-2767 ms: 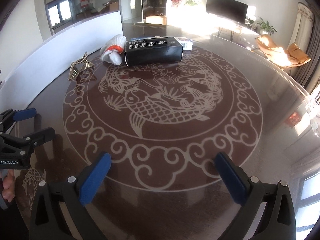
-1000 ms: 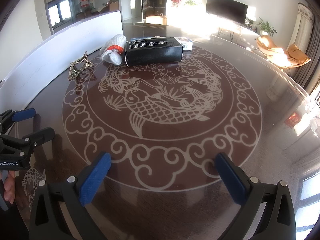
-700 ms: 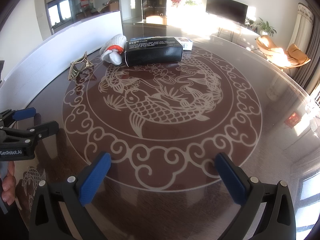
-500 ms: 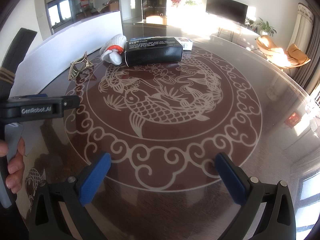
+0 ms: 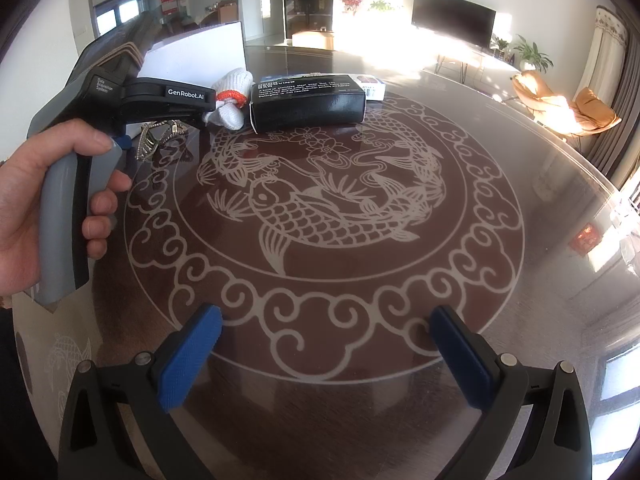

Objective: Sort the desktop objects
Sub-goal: 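Grasp the pearl hair clip with the left tool, then grasp the white knit glove with the right tool while the left tool holds the clip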

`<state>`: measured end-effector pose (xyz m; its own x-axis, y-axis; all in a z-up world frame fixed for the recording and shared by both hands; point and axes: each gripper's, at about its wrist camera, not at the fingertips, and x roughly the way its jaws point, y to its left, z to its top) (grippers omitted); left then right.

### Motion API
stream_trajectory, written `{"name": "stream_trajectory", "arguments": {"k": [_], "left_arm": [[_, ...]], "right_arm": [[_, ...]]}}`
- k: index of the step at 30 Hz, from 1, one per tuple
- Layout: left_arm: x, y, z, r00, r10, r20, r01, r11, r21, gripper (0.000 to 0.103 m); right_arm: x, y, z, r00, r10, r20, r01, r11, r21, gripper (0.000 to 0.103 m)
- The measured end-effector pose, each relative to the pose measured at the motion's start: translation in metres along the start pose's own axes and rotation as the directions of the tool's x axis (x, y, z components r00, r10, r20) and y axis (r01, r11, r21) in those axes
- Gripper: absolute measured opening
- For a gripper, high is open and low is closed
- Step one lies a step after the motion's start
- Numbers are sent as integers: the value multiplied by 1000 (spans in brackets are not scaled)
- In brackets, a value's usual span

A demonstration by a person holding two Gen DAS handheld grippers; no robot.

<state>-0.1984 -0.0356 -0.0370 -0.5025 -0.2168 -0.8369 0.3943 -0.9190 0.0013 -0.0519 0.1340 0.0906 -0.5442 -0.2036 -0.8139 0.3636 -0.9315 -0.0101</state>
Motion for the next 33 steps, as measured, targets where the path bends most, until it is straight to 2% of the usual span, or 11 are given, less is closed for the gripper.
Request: {"name": "stream_trajectory", "arguments": {"k": [1, 2, 4, 8, 14, 17, 24, 26, 30, 33], "left_arm": [[-2, 4, -1, 1000, -9, 23, 9, 1000, 13, 92], [-8, 7, -4, 998, -27, 57, 25, 999, 26, 71], [-14, 12, -8, 995, -54, 84, 48, 996, 73, 59], [-25, 25, -26, 988, -131, 82, 118, 982, 149, 57], [-56, 52, -73, 975, -212, 63, 188, 944, 270, 58], [-68, 62, -88, 972, -228, 58, 202, 935, 290, 58], [-71, 69, -97, 973, -222, 58, 196, 934, 298, 59], [-72, 69, -99, 973, -223, 58, 196, 934, 298, 59], [-72, 68, -101, 973, -223, 58, 196, 934, 297, 59], [-72, 69, -103, 973, -224, 57, 197, 934, 297, 59]], "right_arm": [[0, 0, 0, 1000, 0, 0, 0, 1000, 0, 103], [0, 0, 0, 1000, 0, 0, 0, 1000, 0, 103], [0, 0, 0, 1000, 0, 0, 0, 1000, 0, 103], [-1, 1, 0, 1000, 1, 0, -1, 1000, 0, 103], [-1, 0, 0, 1000, 1, 0, -1, 1000, 0, 103], [0, 0, 0, 1000, 1, 0, -1, 1000, 0, 103], [3, 4, 6, 1000, 5, -4, -5, 1000, -8, 103], [7, 18, 25, 1000, 14, -5, -15, 998, -63, 103], [6, 59, 89, 990, 39, 139, -10, 980, -201, 103], [29, 90, 139, 989, 56, 140, -16, 963, -268, 103]]}}
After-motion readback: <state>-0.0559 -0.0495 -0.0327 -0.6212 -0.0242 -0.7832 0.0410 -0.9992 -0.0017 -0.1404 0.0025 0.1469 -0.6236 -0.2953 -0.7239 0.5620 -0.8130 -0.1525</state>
